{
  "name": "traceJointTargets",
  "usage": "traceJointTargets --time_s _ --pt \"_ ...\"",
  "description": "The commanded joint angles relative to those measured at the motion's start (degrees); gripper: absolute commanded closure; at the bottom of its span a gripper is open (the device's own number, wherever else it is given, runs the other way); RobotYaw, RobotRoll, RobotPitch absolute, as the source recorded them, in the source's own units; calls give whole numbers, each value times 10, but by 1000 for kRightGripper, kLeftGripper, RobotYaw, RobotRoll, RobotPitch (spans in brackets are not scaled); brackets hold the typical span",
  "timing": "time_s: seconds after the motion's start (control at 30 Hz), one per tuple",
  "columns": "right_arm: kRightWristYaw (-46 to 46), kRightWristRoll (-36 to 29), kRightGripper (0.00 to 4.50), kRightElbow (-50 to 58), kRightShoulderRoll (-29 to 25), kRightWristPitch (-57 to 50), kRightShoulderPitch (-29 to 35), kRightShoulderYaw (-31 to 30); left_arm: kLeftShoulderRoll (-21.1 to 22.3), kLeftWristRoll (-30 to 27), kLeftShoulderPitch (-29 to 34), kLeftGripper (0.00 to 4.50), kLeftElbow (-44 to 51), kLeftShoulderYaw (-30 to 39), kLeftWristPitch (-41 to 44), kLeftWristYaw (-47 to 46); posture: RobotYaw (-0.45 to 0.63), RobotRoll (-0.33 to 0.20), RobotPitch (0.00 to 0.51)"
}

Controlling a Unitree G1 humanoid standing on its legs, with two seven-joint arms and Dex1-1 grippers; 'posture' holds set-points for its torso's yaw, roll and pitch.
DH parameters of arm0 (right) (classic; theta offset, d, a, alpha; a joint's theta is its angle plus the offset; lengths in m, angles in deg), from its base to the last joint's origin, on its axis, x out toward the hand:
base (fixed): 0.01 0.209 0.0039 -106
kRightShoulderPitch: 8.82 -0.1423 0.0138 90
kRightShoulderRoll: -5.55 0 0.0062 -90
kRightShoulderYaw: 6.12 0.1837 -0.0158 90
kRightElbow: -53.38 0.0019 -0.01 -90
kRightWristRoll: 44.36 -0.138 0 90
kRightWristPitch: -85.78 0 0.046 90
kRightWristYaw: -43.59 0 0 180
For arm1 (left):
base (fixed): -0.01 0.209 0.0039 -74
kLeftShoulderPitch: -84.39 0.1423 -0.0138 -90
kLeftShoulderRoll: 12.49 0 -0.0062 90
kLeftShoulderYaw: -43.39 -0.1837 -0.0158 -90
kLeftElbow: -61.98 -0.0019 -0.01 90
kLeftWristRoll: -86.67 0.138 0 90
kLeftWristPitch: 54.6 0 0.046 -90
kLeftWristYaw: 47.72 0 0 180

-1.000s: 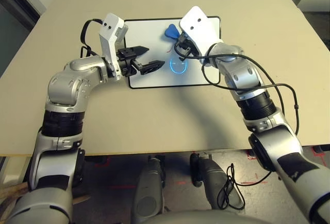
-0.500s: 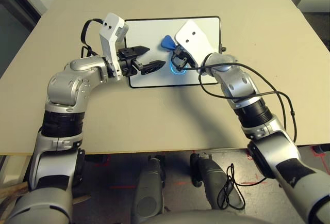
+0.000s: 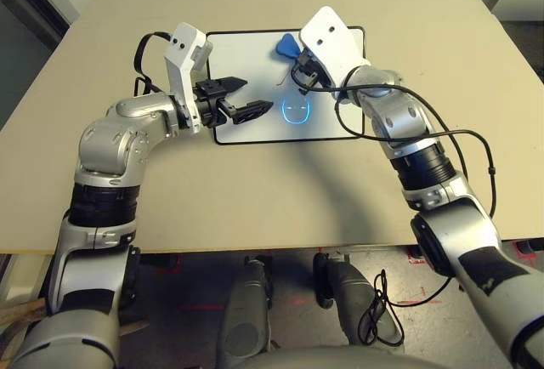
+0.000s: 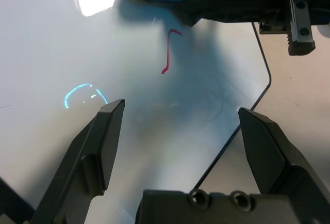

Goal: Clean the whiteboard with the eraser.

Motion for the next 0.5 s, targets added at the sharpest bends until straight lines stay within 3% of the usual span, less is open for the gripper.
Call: traceJointTargets --time_s 0.03,0.2,0.5 --pt "-12 8 4281 30 8 -32 39 -30 1 -4 7 0 9 -10 7 3 82 0 252" --pt "-22 8 4290 62 11 -48 61 -46 1 -4 5 0 10 -12 9 3 84 0 250" --pt "10 5 4290 -35 2 -6 -18 4 2 -5 5 0 14 -13 11 4 84 0 247"
